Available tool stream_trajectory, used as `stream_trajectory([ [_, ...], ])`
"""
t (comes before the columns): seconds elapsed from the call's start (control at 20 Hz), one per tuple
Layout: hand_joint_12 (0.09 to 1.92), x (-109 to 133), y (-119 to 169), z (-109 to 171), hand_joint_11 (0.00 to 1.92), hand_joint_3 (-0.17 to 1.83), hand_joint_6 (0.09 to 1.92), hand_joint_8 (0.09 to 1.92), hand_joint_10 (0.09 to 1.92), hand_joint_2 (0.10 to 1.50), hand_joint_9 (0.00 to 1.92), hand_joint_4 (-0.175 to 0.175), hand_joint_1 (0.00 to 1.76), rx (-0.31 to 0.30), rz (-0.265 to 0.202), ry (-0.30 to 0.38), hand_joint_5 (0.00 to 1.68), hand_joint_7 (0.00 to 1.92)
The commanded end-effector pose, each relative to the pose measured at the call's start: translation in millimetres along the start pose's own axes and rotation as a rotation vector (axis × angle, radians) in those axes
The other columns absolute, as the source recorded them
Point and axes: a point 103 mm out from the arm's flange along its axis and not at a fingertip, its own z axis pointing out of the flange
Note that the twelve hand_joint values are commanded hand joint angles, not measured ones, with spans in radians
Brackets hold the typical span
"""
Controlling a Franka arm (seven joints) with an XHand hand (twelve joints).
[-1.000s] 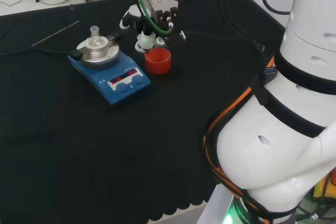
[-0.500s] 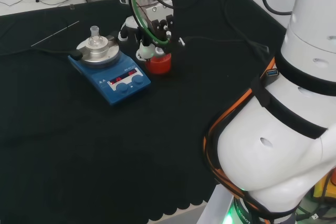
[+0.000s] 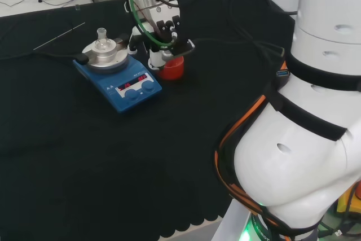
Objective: Turn on the heater.
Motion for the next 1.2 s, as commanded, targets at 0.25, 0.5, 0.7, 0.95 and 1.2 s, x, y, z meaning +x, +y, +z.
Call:
stream_trajectory([
  [0.25,1.66,7.1,6.9,14.9,1.92,1.2,0.09,1.92,1.71,0.57,1.85,-0.01,1.5,0.138,-0.002,0.002,0.31,1.66],
  [0.5,1.66,12.5,9.4,21.4,1.92,1.21,0.09,1.92,1.71,0.57,1.85,-0.008,1.5,0.159,-0.012,-0.002,0.31,1.66],
  [0.7,1.65,19.0,11.9,30.1,1.92,1.21,0.09,1.92,1.71,0.57,1.85,-0.007,1.5,0.182,-0.022,-0.005,0.31,1.66],
  [0.95,1.65,30.6,16.1,41.0,1.92,1.22,0.09,1.91,1.71,0.57,1.85,-0.006,1.5,0.204,-0.041,-0.006,0.3,1.66],
  [1.2,1.65,34.7,18.9,45.8,1.92,1.22,0.09,1.91,1.71,0.56,1.85,-0.006,1.5,0.216,-0.05,-0.01,0.3,1.66],
])
